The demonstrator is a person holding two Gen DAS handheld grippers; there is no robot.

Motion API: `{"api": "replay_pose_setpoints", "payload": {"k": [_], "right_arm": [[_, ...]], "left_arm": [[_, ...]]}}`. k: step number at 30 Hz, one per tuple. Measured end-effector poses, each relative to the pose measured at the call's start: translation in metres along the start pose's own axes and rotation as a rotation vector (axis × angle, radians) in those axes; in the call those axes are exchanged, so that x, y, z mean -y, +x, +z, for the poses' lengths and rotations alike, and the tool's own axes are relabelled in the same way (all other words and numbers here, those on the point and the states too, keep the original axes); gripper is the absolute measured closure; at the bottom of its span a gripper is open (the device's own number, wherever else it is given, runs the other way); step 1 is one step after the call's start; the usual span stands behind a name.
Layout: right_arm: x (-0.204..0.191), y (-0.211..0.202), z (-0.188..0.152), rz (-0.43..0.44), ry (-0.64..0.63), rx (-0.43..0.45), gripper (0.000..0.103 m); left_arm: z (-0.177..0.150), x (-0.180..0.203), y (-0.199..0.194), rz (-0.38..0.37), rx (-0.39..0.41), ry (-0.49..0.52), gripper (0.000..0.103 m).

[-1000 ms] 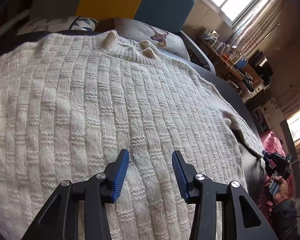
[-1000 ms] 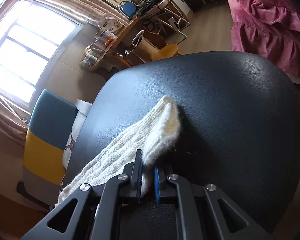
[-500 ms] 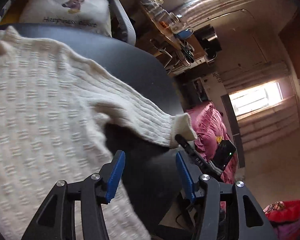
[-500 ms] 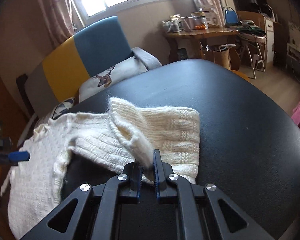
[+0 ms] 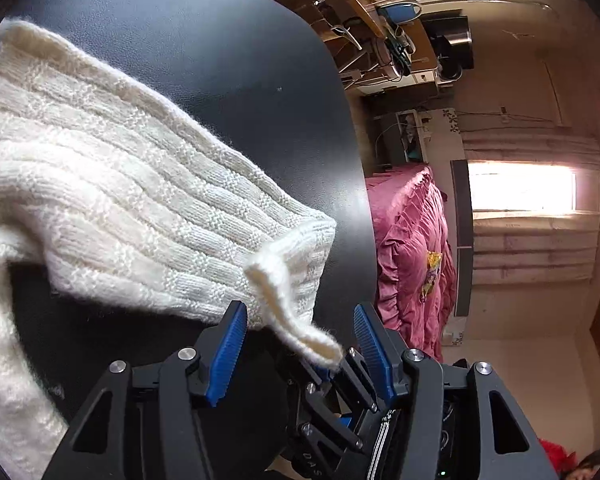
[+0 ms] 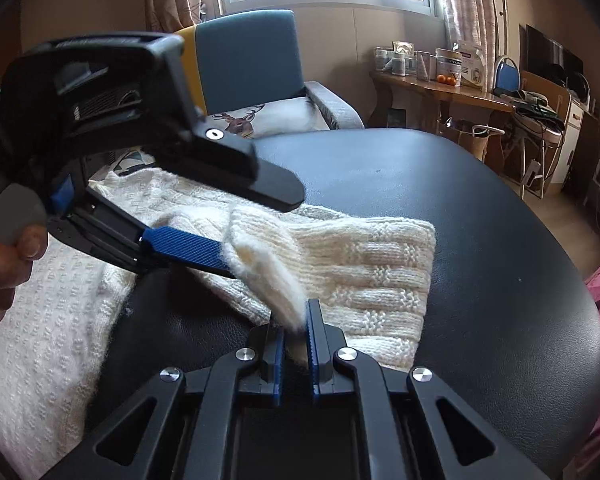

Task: Fold clothes
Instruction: 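Grasp the sleeve cuff with the left gripper and fold it across the body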

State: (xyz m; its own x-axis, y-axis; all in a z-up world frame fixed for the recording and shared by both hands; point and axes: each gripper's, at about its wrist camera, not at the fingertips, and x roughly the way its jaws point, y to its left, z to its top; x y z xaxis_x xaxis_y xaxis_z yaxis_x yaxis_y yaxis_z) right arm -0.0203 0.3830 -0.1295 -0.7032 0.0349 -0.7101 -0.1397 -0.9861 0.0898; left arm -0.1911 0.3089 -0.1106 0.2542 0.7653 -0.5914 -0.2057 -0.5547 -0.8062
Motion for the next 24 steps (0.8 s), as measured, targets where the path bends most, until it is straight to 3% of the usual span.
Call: {"api": "replay_pose_setpoints", "payload": {"k": [2, 3, 4, 5, 7, 10, 13, 16, 22, 24], "right_arm": [[-0.001, 0.001, -0.001, -0.002, -0.005, 0.000, 0.094], [-0.001, 0.001, -0.001, -0.014, -0.008, 0.001, 0.094], [0.000, 0.001, -0.002, -0.028, -0.011, 0.002, 0.094], [0.001, 0.001, -0.002, -0.032, -0.004, 0.004, 0.092], [0.006, -0.001, -0.002, -0.035, 0.021, 0.011, 0.091], [0.016, -0.008, -0.001, 0.000, 0.097, 0.024, 0.076], [0.034, -0.023, -0.002, 0.091, 0.254, 0.076, 0.076], [0.058, -0.023, -0.012, 0.320, 0.531, 0.089, 0.074], [0.055, 0.019, -0.044, 0.758, 1.048, 0.085, 0.060], [0.053, 0.034, -0.055, 0.901, 1.216, 0.082, 0.046]], "left_arm": [[0.002, 0.004, 0.008, -0.008, -0.015, 0.025, 0.049], [0.002, 0.008, 0.010, 0.011, -0.002, 0.053, 0.056], [0.002, 0.012, 0.013, 0.039, -0.002, 0.089, 0.079], [0.001, 0.017, 0.017, 0.066, -0.002, 0.126, 0.096], [0.000, 0.020, 0.018, 0.108, 0.018, 0.149, 0.096], [0.000, 0.025, 0.017, 0.168, 0.057, 0.176, 0.097], [0.007, 0.030, -0.005, 0.149, 0.134, 0.173, 0.097], [0.015, 0.039, -0.041, 0.108, 0.232, 0.178, 0.097], [0.023, 0.064, -0.126, 0.080, 0.400, 0.238, 0.097], [0.021, 0.065, -0.152, 0.082, 0.436, 0.248, 0.097]]}}
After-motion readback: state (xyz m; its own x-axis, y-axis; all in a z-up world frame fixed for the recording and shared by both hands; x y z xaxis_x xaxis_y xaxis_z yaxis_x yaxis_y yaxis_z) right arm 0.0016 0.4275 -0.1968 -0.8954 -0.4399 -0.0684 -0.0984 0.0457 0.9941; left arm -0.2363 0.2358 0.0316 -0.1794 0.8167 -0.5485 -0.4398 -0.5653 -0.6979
